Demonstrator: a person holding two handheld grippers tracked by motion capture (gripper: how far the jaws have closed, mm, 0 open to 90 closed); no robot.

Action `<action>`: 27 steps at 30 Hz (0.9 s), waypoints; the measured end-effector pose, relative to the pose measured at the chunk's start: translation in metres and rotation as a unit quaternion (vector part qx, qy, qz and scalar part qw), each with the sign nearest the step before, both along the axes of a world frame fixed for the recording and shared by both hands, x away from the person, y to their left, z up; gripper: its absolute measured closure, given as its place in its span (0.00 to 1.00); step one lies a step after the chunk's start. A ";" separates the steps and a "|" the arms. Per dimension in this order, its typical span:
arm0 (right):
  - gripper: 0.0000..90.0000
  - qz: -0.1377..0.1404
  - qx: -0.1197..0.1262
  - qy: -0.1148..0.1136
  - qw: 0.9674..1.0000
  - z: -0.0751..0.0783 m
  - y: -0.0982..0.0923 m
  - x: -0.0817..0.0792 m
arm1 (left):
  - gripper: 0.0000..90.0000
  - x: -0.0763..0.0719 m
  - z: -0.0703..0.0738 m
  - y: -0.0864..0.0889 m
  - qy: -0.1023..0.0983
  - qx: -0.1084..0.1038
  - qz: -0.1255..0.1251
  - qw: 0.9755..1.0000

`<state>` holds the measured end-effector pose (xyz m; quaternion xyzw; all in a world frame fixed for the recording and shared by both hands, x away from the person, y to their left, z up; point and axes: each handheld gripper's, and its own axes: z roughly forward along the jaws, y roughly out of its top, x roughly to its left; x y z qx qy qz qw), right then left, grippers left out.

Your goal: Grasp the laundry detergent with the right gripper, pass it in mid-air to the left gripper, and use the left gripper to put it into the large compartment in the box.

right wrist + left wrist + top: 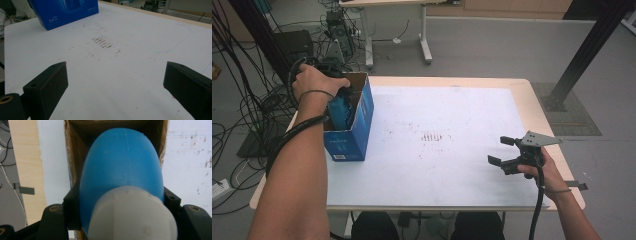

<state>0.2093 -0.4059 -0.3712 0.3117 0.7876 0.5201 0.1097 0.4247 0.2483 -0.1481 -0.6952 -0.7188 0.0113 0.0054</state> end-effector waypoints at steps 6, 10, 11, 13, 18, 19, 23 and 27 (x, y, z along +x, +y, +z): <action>0.06 0.000 0.001 0.002 1.000 -0.001 0.000 0.000 | 0.42 0.000 -0.013 -0.002 0.007 -0.001 -0.001 1.000; 0.06 -0.001 0.000 0.003 1.000 -0.002 0.000 0.000 | 0.42 -0.003 -0.019 -0.004 0.000 0.002 -0.004 1.000; 0.06 -0.001 0.000 0.003 1.000 -0.002 0.000 0.000 | 0.42 -0.003 -0.021 -0.003 0.003 0.002 -0.004 1.000; 0.06 0.000 0.000 0.005 1.000 -0.002 0.000 0.000 | 0.42 -0.004 -0.024 -0.003 0.001 0.001 -0.004 1.000; 0.06 -0.002 -0.001 0.005 1.000 -0.003 0.001 0.000 | 0.42 -0.006 -0.031 -0.003 0.002 0.003 -0.008 1.000; 0.06 -0.001 -0.001 0.005 1.000 -0.003 0.001 0.000 | 0.42 -0.008 -0.033 -0.003 -0.001 0.004 -0.005 1.000; 0.06 0.000 -0.002 0.005 1.000 -0.003 0.001 0.000 | 0.42 -0.008 -0.039 -0.002 0.005 0.006 -0.006 1.000; 0.06 -0.001 -0.002 0.005 1.000 -0.003 0.001 0.001 | 0.42 -0.008 -0.044 0.001 0.010 0.002 -0.005 1.000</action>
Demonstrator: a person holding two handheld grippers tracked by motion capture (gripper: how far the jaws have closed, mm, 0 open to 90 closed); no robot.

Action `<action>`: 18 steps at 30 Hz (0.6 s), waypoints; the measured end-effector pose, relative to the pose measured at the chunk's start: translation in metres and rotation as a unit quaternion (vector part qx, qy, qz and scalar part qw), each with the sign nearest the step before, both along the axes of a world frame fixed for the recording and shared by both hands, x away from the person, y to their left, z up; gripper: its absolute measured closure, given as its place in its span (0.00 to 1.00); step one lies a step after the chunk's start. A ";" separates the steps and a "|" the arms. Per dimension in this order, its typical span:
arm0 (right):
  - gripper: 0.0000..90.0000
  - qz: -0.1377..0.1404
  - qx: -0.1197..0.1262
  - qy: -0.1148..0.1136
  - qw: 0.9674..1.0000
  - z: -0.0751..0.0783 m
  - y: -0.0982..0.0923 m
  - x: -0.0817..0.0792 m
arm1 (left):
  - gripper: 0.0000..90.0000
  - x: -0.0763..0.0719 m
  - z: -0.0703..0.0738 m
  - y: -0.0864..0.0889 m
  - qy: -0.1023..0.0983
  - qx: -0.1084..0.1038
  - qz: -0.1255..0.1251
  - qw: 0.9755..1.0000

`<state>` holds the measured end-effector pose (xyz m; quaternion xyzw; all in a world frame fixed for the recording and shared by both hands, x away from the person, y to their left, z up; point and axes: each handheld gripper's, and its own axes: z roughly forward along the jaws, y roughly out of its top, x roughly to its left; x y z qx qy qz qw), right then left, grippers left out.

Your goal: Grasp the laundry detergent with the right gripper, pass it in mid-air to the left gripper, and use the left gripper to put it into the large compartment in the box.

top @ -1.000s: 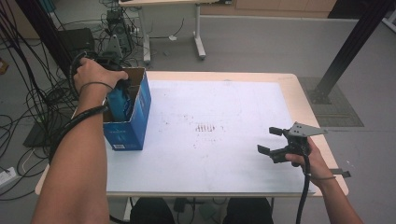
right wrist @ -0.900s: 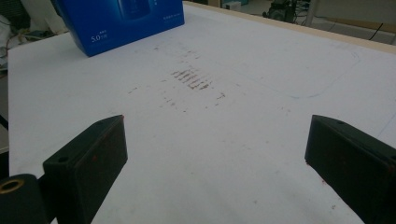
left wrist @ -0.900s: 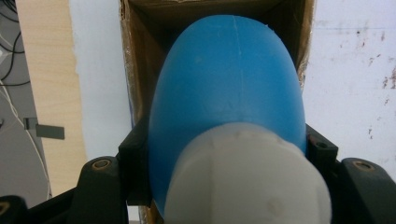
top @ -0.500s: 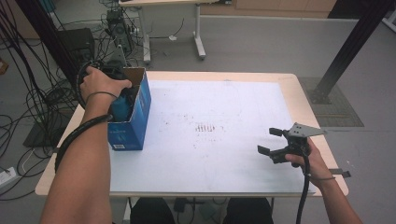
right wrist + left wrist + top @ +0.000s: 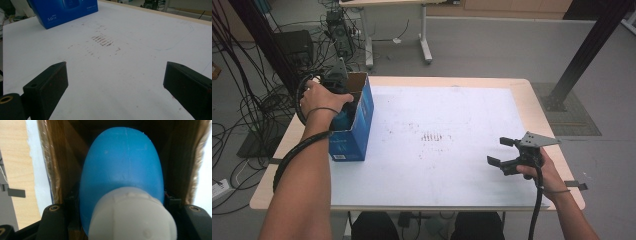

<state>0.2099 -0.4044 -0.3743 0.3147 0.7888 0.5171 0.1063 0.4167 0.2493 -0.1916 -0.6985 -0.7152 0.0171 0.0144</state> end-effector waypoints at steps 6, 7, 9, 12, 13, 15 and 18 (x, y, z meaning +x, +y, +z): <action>0.06 0.001 0.000 0.002 1.000 -0.001 0.002 0.001 | 0.42 -0.005 -0.003 0.003 -0.006 -0.005 0.004 1.000; 0.06 0.002 0.000 0.002 1.000 -0.001 0.002 0.001 | 0.42 -0.005 -0.003 0.002 -0.006 -0.004 0.003 1.000; 0.06 0.002 0.001 0.001 1.000 -0.001 0.003 0.001 | 0.42 -0.006 -0.003 0.002 -0.007 -0.004 0.004 1.000; 0.06 0.003 0.001 0.001 1.000 -0.001 0.004 0.001 | 0.42 -0.005 -0.004 0.003 -0.005 -0.004 0.004 1.000; 0.06 0.004 0.002 0.001 1.000 -0.001 0.004 0.001 | 0.42 -0.006 -0.004 0.003 -0.005 -0.004 0.004 1.000; 0.06 0.003 0.002 0.001 1.000 -0.001 0.005 0.002 | 0.42 -0.006 -0.004 0.002 -0.005 -0.003 0.004 1.000; 0.06 0.004 0.003 0.001 1.000 -0.002 0.005 0.002 | 0.42 -0.007 -0.004 0.002 -0.006 -0.003 0.005 1.000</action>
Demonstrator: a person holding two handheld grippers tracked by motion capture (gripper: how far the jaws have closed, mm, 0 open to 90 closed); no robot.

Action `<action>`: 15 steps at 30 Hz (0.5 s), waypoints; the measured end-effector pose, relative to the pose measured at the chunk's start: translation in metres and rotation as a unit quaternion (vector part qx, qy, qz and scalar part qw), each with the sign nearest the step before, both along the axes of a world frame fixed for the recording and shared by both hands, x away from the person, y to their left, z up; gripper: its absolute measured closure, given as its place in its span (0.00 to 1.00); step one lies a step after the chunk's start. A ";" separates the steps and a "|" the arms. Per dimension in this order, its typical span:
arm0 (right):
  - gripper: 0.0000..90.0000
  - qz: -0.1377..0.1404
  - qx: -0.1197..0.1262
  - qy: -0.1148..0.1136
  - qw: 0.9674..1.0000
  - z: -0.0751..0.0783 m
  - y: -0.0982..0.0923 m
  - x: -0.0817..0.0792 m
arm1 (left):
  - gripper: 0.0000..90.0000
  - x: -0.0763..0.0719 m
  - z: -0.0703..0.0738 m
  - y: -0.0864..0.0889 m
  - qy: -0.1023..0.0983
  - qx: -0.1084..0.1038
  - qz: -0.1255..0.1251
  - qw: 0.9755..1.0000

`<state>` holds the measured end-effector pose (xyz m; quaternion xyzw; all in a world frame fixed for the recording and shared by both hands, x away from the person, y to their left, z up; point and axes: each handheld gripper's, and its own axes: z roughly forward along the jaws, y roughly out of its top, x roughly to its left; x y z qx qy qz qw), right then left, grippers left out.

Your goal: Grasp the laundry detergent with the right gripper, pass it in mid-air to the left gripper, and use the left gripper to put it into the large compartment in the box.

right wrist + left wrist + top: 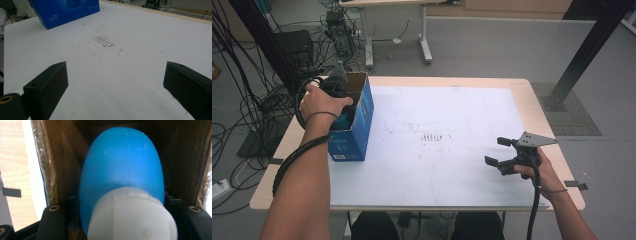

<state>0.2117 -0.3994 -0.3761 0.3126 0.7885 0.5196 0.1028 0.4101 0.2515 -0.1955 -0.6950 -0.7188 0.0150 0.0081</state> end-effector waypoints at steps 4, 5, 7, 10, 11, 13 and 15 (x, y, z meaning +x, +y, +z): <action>0.06 0.000 0.000 0.000 1.000 -0.001 0.000 0.000 | 0.42 -0.001 0.000 0.001 -0.001 -0.001 0.001 1.000; 0.06 0.000 0.000 0.000 1.000 -0.001 0.000 0.000 | 0.42 -0.001 0.000 0.001 -0.001 -0.001 0.001 1.000; 0.06 0.000 0.000 0.001 1.000 -0.001 -0.001 0.000 | 0.42 -0.001 0.000 0.001 -0.001 0.000 0.001 1.000; 0.06 0.000 0.001 0.000 1.000 -0.001 -0.001 0.000 | 0.42 -0.001 0.000 0.000 0.000 0.001 0.001 1.000; 0.06 0.000 0.001 -0.001 1.000 0.000 -0.001 0.000 | 0.42 -0.001 0.000 -0.001 0.000 0.002 0.001 1.000; 0.06 0.000 0.001 -0.001 1.000 0.000 -0.001 0.000 | 0.42 -0.001 0.000 -0.002 -0.001 0.003 0.001 1.000; 0.06 -0.001 0.001 -0.002 1.000 0.000 -0.002 0.000 | 0.42 -0.001 0.000 -0.002 -0.001 0.003 0.002 1.000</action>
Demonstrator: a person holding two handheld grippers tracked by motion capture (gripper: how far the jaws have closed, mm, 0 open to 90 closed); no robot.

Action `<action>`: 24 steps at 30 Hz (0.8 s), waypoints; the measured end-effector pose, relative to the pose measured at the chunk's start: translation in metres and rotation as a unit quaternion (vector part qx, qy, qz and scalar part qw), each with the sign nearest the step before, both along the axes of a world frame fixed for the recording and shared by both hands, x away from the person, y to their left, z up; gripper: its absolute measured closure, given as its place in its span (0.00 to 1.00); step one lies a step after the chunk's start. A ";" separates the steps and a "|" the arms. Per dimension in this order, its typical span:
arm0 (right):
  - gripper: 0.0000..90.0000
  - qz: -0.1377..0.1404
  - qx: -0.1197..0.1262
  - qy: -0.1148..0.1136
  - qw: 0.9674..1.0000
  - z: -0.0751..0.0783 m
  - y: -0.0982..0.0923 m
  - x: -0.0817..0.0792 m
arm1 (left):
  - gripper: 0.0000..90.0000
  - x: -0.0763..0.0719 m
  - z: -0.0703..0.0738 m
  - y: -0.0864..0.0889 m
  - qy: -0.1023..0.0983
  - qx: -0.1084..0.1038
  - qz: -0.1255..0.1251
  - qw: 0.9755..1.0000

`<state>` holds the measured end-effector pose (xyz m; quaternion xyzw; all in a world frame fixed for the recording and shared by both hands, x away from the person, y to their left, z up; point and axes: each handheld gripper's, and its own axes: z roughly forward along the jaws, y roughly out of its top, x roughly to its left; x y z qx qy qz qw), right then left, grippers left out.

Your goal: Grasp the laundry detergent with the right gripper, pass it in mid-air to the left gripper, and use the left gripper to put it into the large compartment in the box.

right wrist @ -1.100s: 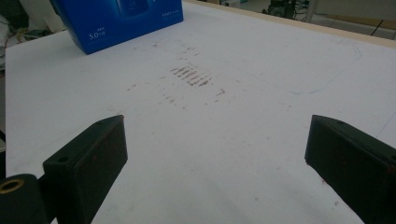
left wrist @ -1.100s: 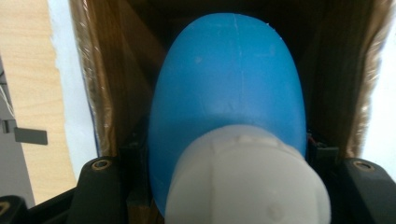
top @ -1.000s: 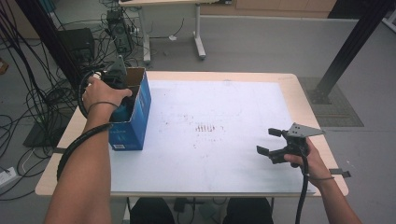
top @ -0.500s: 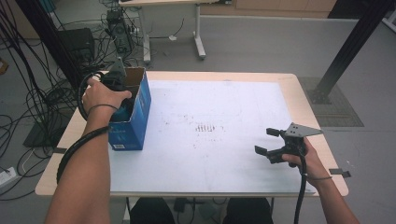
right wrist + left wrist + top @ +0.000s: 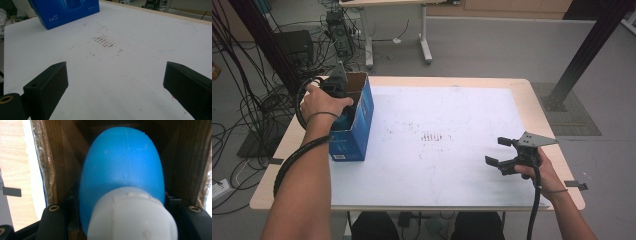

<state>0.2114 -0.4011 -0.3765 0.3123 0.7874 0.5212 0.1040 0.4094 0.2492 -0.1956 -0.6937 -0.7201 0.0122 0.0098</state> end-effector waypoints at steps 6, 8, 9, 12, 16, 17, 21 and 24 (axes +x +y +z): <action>0.06 -0.001 -0.001 0.001 1.000 0.000 -0.001 0.000 | 0.42 -0.001 0.000 0.001 -0.001 0.000 0.000 1.000; 0.06 -0.002 0.000 0.001 1.000 0.000 -0.001 0.000 | 0.42 -0.001 0.000 0.000 -0.001 0.001 0.000 1.000; 0.06 -0.002 0.000 0.001 1.000 0.000 -0.001 0.000 | 0.42 -0.001 0.000 0.000 0.000 0.001 0.000 1.000; 0.06 -0.003 0.000 0.001 1.000 0.000 -0.002 0.000 | 0.42 -0.001 0.000 0.000 0.000 0.001 0.000 1.000; 0.06 -0.003 0.001 0.000 1.000 0.000 -0.003 0.000 | 0.42 0.000 0.000 0.000 0.000 0.001 0.001 1.000; 0.06 -0.003 0.001 0.000 1.000 -0.001 -0.003 0.000 | 0.42 0.000 0.000 -0.001 0.001 0.001 0.001 1.000; 0.06 -0.004 0.001 0.002 1.000 -0.001 -0.003 0.000 | 0.42 0.000 0.000 -0.002 0.001 0.002 0.000 1.000; 0.06 -0.004 0.001 0.001 1.000 -0.001 -0.004 0.000 | 0.42 0.000 0.000 -0.001 0.001 0.002 0.001 1.000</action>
